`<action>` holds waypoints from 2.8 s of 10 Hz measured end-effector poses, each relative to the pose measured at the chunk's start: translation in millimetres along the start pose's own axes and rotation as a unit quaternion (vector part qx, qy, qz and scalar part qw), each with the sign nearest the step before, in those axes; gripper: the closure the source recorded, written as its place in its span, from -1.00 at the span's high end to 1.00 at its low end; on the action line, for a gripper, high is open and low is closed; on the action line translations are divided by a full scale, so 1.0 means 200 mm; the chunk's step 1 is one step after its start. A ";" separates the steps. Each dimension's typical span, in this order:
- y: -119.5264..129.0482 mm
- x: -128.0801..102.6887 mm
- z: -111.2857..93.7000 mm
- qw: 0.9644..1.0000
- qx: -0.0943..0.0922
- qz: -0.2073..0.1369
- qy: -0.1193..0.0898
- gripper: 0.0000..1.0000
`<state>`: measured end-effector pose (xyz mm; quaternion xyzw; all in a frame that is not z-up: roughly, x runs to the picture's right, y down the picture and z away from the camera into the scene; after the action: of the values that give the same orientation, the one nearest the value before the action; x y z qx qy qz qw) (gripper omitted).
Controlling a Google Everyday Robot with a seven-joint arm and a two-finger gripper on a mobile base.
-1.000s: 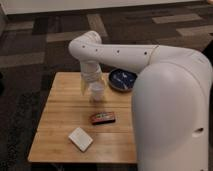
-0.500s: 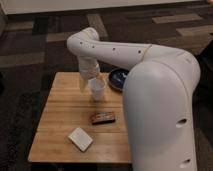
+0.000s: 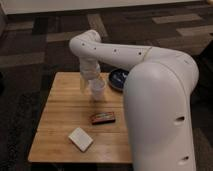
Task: Pick up the ceramic cup
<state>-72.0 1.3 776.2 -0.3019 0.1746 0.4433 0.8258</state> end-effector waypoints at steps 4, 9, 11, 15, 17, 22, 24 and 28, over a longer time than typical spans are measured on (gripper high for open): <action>-0.02 -0.02 0.07 1.000 -0.006 -0.021 -0.002 0.30; -0.06 -0.03 0.20 0.999 -0.004 -0.035 0.009 0.30; -0.06 -0.03 0.23 0.999 -0.003 -0.040 0.012 0.29; -0.05 -0.05 0.22 0.999 0.007 -0.036 0.008 -0.46; -0.05 -0.06 0.19 0.999 0.018 -0.026 0.005 -0.88; -0.05 -0.04 -0.02 0.999 0.041 0.011 -0.011 -1.00; -0.04 -0.04 -0.16 0.998 0.052 0.021 -0.026 -1.00; 0.04 -0.04 -0.54 0.995 0.071 0.026 -0.067 -1.00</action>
<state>-85.8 -71.2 696.3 -0.2079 0.1577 0.4699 0.8433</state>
